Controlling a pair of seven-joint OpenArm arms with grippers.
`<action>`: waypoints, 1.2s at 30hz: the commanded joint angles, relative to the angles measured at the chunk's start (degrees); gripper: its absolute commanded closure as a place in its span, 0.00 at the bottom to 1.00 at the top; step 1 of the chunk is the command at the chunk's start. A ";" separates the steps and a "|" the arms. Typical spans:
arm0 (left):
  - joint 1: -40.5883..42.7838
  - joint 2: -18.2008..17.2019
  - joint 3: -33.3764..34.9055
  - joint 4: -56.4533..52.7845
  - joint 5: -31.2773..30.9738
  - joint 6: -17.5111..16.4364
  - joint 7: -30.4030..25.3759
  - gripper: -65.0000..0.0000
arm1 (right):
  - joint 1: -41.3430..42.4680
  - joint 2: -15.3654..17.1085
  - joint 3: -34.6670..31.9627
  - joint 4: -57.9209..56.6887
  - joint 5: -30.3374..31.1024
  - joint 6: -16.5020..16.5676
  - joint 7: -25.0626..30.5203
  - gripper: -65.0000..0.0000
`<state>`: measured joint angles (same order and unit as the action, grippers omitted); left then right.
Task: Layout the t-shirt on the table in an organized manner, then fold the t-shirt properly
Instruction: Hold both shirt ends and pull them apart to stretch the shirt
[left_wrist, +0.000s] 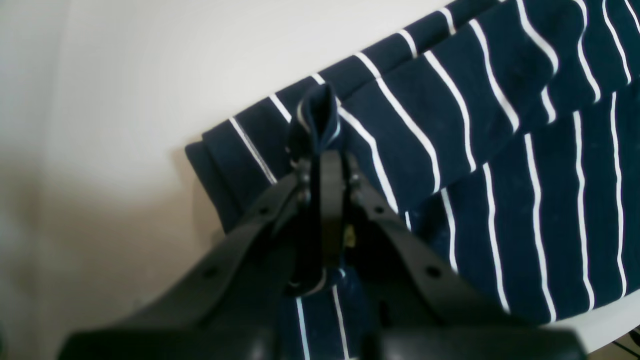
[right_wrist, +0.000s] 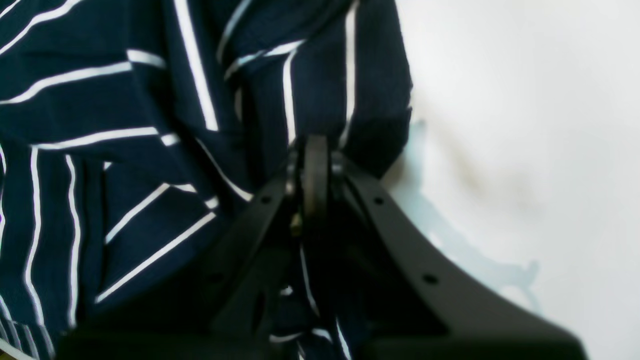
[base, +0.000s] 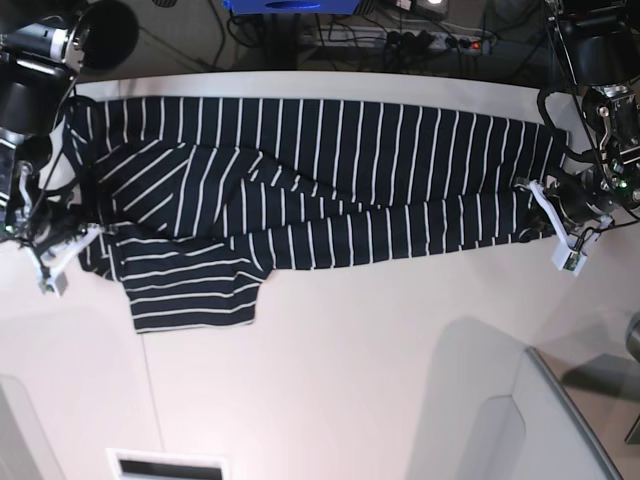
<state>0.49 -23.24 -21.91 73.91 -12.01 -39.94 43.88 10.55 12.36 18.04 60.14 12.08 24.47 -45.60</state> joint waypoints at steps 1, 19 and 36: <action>-0.71 -1.33 -0.29 0.77 -0.43 -0.06 -1.20 1.00 | 1.45 0.43 -1.65 0.74 0.89 0.28 0.81 1.00; -0.27 -0.36 -0.29 0.77 4.32 -0.06 -1.28 1.00 | 6.11 -1.24 -4.90 -6.29 0.72 0.28 8.73 1.00; -0.36 -0.36 -0.81 0.77 4.32 -0.06 -1.28 1.00 | 14.73 2.28 -4.90 -25.90 0.72 0.01 26.40 1.00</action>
<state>0.82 -22.28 -22.31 73.89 -7.33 -39.94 43.46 23.31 13.67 12.99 33.45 12.40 24.49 -20.73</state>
